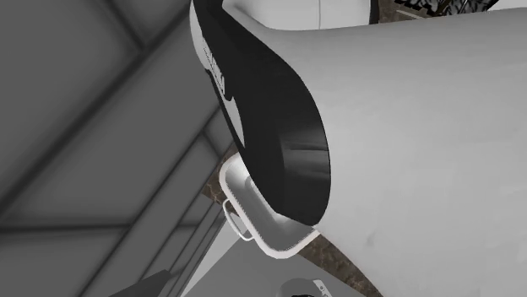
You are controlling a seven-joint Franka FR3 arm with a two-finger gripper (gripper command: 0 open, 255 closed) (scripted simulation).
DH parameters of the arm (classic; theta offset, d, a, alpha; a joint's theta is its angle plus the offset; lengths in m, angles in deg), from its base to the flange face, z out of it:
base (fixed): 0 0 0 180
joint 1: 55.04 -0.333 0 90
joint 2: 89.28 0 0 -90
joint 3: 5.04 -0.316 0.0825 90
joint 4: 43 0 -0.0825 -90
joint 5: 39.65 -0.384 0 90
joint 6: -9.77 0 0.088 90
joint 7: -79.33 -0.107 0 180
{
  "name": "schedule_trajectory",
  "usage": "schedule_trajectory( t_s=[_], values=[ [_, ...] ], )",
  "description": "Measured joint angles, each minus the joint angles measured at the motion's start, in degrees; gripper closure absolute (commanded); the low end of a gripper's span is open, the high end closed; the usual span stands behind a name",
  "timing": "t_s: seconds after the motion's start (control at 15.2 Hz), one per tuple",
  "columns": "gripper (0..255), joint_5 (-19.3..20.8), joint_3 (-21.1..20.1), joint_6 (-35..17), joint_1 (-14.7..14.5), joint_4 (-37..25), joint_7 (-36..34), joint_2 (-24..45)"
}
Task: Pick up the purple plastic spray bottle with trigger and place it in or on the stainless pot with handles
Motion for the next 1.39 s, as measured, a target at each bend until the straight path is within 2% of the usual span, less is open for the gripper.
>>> schedule_trajectory(
  t_s=[1.39],
  values=[
    [255, 2.3, -1.5, 16.1, -0.1, -13.0, -2.5, -3.8]
  ],
)
